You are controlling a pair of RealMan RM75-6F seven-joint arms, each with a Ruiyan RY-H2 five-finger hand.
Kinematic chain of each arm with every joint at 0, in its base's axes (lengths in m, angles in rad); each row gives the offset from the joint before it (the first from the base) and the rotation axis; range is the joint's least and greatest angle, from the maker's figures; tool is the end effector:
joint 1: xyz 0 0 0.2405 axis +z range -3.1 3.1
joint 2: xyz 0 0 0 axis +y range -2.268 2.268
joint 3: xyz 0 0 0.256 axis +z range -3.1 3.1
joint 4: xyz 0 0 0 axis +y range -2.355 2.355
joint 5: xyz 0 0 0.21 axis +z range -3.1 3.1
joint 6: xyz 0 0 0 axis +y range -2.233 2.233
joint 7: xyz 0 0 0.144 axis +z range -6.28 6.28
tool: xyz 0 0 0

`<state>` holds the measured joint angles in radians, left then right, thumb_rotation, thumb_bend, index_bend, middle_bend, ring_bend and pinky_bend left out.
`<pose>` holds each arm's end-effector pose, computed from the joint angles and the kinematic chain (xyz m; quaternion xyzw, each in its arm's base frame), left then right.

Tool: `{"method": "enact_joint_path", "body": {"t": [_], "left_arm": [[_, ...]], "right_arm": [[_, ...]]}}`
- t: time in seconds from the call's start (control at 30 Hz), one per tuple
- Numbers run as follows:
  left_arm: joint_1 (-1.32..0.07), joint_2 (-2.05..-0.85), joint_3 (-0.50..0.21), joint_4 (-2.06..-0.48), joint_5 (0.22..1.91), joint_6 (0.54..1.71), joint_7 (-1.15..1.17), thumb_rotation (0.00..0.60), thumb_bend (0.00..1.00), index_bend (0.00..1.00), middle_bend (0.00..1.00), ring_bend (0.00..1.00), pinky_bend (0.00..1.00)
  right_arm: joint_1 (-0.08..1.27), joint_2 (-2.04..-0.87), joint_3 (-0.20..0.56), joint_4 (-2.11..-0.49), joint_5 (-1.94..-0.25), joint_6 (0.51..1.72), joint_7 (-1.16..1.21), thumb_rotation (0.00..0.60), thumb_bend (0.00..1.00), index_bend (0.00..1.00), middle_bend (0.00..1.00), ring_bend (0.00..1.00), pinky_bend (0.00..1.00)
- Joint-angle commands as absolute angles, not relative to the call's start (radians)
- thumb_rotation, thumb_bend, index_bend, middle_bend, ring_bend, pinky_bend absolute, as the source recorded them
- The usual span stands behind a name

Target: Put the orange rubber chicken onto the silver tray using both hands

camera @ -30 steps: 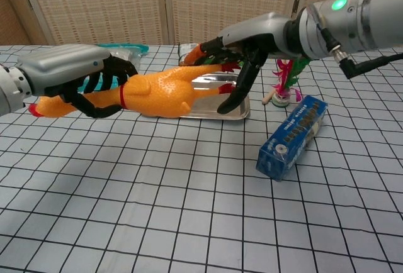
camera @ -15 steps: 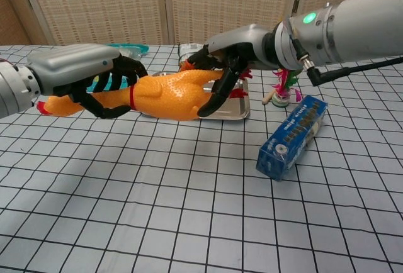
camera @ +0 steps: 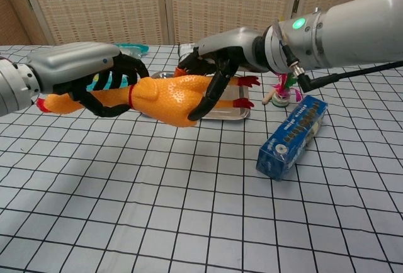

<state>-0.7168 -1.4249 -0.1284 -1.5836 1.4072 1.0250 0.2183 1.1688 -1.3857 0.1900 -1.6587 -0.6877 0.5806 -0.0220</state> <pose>-0.1294 0.3209 0.0159 -0.7783 -0.2946 -0.4241 0.3573 -0.0302 -0.3583 -0.0201 0.7468 -0.5458 0.3264 0.1947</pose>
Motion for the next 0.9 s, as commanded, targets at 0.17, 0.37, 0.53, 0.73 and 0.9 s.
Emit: {"method": "enact_joint_path", "body": {"t": [0.17,0.37,0.53,0.73,0.9], "left_arm": [[-0.712,-1.412,-0.129,-1.592,1.407,1.037,0.216,0.6,0.6,0.84,0.77,0.57,0.65],[-0.71,-1.407,-0.127,-1.596,1.407,1.041,0.213,0.6,0.6,0.84,0.77,0.58,0.65],[-0.71,-1.4,-0.125,-1.601,1.405,1.035,0.194,0.6,0.6,0.84,0.77,0.58,0.65],[-0.712,-1.39,-0.129,-1.602,1.395,1.027,0.172,0.6,0.6,0.84,0.77,0.58,0.65],[-0.721,-1.369,-0.134,-1.623,1.36,0.977,0.112,0.6,0.6,0.84,0.77,0.58,0.65]], "right_arm": [[1.172,-1.419,0.177,-1.659,-0.671,0.674,-0.068,0.6,0.41,1.0,0.76,0.86,1.0],[1.167,-1.425,0.176,-1.666,-0.672,0.688,-0.083,0.6,0.45,1.0,0.77,0.89,1.0],[1.156,-1.401,0.186,-1.695,-0.675,0.655,-0.06,0.6,0.41,0.81,0.67,0.68,0.83],[1.142,-1.346,0.205,-1.691,-0.723,0.549,0.004,0.6,0.23,0.0,0.0,0.0,0.02],[1.126,-1.323,0.212,-1.699,-0.771,0.534,0.026,0.6,0.16,0.0,0.0,0.0,0.0]]}}
